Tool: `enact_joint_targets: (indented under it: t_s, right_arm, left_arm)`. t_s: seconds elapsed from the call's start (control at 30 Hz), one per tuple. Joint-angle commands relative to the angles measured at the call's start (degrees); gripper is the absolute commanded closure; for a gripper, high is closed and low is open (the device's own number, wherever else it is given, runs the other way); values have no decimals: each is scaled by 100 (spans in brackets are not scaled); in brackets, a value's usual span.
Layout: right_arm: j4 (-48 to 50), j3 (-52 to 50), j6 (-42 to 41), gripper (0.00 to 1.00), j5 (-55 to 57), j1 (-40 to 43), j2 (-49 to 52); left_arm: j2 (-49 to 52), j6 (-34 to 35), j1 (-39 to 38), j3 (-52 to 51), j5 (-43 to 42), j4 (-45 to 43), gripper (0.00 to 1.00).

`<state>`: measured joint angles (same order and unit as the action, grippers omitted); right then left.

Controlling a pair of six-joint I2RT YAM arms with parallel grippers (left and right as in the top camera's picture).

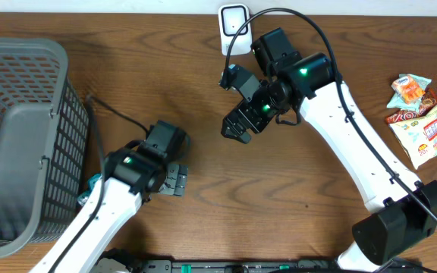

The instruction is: Scan the item barcode

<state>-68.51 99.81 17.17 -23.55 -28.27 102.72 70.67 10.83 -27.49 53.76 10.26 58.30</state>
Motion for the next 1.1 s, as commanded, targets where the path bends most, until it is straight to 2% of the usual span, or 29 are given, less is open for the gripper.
enact_joint_targets:
  t_s: [0.0,0.27,0.53,0.83,1.07]
  right_arm:
    - [52,-90,66,1,-35,50,-28]
    - [195,-323,131,1,-9,87,-28]
    - [339,-481,131,1,13,136,-28]
    - [529,-686,125,1,208,162,-26]
    - [531,-686,127,1,223,162,-26]
  left_arm:
    - [468,-1027,70,81,846,-101,2]
    - [1731,-2476,632,79,846,-461,2]
    - [2288,-2861,1602,79,815,-826,2]
    - [2310,-3895,2796,79,-833,-1172,2]
    - [2343,-4083,2994,-76,-1180,-1241,2]
